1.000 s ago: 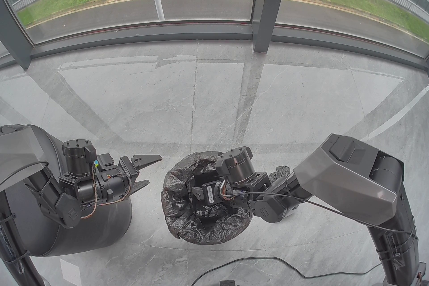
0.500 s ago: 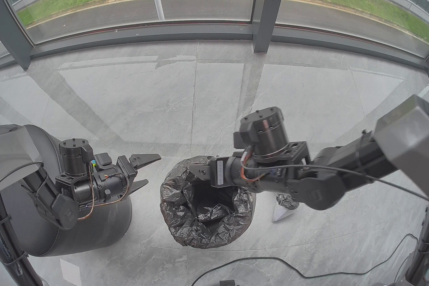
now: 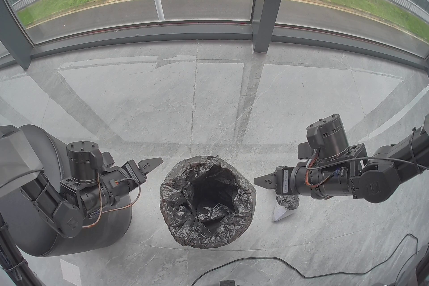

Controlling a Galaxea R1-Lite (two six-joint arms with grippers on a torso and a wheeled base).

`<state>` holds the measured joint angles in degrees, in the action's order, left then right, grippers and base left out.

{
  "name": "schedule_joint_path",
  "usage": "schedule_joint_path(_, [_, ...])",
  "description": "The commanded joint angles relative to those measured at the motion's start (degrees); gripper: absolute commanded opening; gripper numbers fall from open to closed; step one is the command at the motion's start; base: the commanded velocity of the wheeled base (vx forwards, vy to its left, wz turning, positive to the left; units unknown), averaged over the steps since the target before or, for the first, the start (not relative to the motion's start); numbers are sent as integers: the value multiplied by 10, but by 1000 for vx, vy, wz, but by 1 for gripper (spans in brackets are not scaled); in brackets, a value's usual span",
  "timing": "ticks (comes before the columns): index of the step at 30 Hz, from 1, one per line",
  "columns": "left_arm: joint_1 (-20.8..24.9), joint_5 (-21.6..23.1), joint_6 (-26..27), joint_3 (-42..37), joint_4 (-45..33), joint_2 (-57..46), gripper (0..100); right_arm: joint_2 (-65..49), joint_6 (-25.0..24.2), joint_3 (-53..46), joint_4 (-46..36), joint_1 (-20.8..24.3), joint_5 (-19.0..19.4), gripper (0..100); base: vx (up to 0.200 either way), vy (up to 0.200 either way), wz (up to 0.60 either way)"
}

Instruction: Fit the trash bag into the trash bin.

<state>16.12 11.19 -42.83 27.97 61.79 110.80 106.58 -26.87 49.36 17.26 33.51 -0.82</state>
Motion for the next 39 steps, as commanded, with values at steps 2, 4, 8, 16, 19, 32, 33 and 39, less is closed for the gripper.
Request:
schedule_joint_path(2, [72,-113,78,10,-16,41,100,101,67,40,-7,-121,8,100,0,0,0])
schedule_joint_path(4, [62,-113,79,12,-16,38,100,148,115,95,-11,-148,10,100,0,0,0])
schedule_joint_path(8, [57,-112,80,14,-17,37,100,183,173,170,-114,-164,25,100,0,0,0])
schedule_joint_path(16, [50,-103,80,16,-16,40,100,284,247,331,-215,-204,61,100,0,0,0])
schedule_joint_path(19, [41,-102,81,17,-16,38,100,326,270,381,-253,-212,63,100,0,0,0])
schedule_joint_path(32, [-19,-26,78,18,-16,31,100,442,298,576,-401,-236,64,100,0,0,0])
schedule_joint_path(33, [-19,-26,78,18,-16,31,100,452,299,598,-422,-236,64,100,0,0,0])
schedule_joint_path(39, [-20,-26,78,22,-16,35,100,485,298,652,-486,-235,62,100,0,0,0])
